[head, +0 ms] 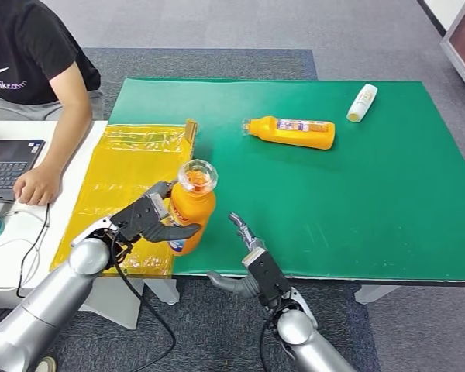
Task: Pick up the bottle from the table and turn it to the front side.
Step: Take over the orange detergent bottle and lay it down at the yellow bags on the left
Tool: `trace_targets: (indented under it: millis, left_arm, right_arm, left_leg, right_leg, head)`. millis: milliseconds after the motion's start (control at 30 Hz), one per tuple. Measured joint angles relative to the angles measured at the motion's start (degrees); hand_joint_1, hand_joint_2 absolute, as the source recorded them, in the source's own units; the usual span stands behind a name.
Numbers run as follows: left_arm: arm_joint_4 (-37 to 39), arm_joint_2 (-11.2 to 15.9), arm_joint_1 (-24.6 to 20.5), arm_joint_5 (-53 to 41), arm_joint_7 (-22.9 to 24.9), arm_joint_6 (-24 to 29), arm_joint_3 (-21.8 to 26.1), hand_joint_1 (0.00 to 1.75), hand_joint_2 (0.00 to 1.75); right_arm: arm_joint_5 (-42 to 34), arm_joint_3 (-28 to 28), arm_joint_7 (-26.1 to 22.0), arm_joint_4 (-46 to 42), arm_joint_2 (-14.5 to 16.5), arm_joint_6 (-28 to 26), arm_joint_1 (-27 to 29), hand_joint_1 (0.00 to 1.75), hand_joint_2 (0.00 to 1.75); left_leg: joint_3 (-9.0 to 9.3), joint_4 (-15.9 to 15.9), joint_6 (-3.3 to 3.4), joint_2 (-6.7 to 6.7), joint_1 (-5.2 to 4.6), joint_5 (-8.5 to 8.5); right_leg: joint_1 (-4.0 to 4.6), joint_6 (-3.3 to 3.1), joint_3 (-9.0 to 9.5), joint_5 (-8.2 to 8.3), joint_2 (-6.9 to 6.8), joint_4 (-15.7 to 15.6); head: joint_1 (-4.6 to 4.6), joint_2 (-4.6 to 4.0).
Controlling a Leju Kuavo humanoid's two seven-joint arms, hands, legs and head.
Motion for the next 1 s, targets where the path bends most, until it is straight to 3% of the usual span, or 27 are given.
trace_targets:
  millis: [533, 1000]
  left_arm:
    - [0.1, 12.0, -1.7, -20.6, 2.5, -0.9, -1.2, 1.75, 1.75]
    - [2.7, 14.6, -3.5, -31.1, 3.0, 1.4, -4.4, 1.75, 1.75]
  right_arm:
    - [0.8, -3.4, 0.1, 0.0, 0.1, 0.5, 3.0, 0.00, 1.75]
    - [2.4, -4.7, 0.5, 0.0, 0.6, 1.6, 4.2, 0.00, 1.75]
  left_leg:
    - [-0.01, 0.0, -0.01, 0.01, 0.00, 0.01]
    - [-0.01, 0.0, -0.01, 0.01, 0.00, 0.01]
  right_leg:
    - [0.01, -0.02, -0.02, 0.01, 0.00, 0.0]
    - [0.00, -0.03, -0.02, 0.02, 0.00, 0.0]
  head:
    - [0.00, 0.00]
    - [-0.01, 0.00]
